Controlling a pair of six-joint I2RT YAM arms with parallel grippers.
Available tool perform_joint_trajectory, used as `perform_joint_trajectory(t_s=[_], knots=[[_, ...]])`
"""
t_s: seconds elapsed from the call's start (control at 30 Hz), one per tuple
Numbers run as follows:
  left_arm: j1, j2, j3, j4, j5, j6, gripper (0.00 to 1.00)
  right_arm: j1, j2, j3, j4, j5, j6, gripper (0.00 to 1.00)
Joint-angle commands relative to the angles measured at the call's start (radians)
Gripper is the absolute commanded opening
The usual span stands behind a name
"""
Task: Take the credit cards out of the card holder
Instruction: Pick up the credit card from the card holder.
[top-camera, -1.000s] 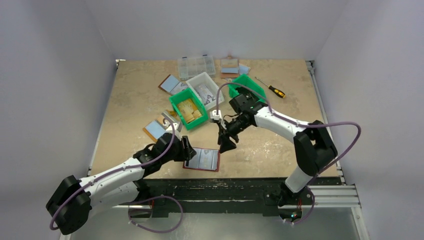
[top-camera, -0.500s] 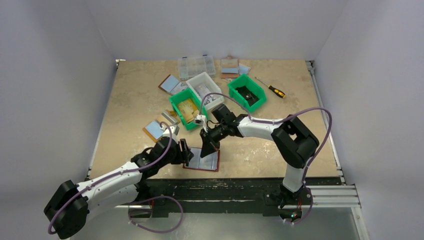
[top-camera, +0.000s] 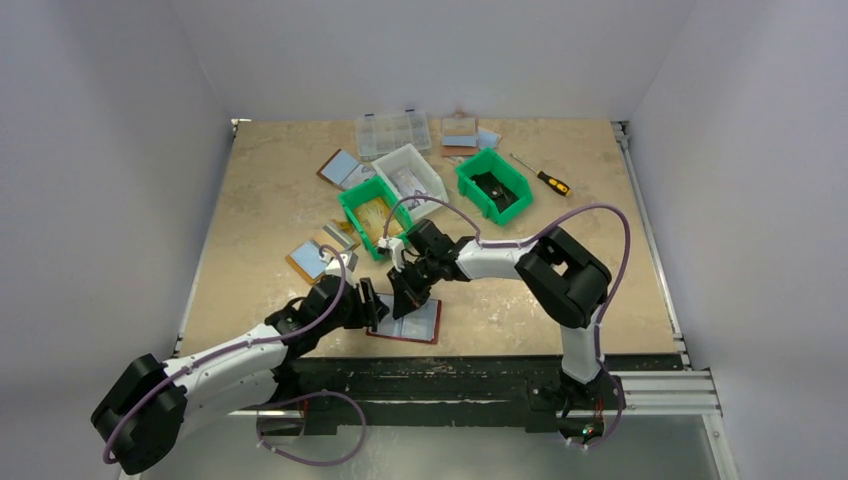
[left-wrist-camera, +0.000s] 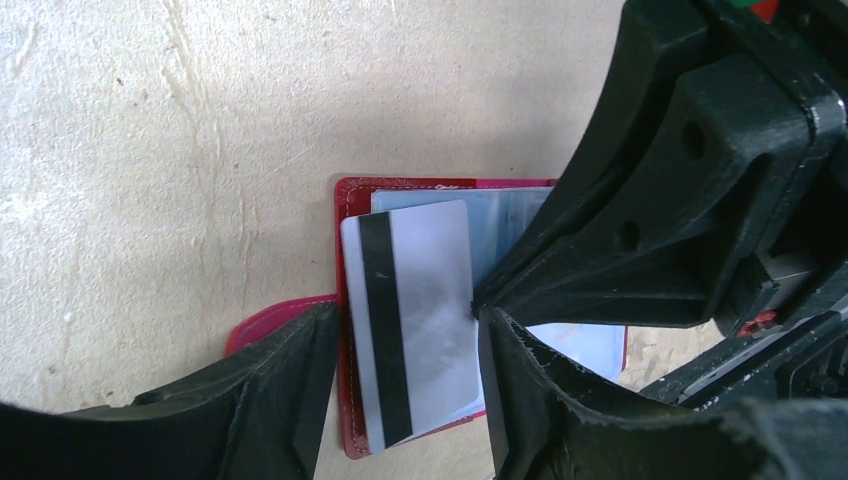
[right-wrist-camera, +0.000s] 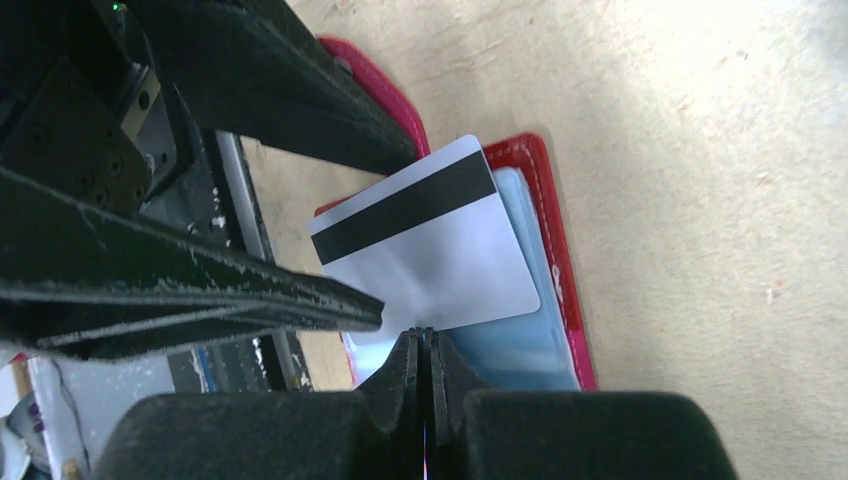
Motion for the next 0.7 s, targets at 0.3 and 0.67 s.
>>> perform_joint_trajectory(t_s=[0.3, 0.67], knots=[[0.008, -0.012, -0.075, 0.166, 0.077, -0.087, 0.35, 0.022, 0.048, 0.075, -0.012, 0.099, 0.014, 0.00], [0.011, -0.159, -0.041, -0.075, -0.035, -0.099, 0.00, 0.013, 0.048, 0.094, -0.052, 0.127, -0.007, 0.06]])
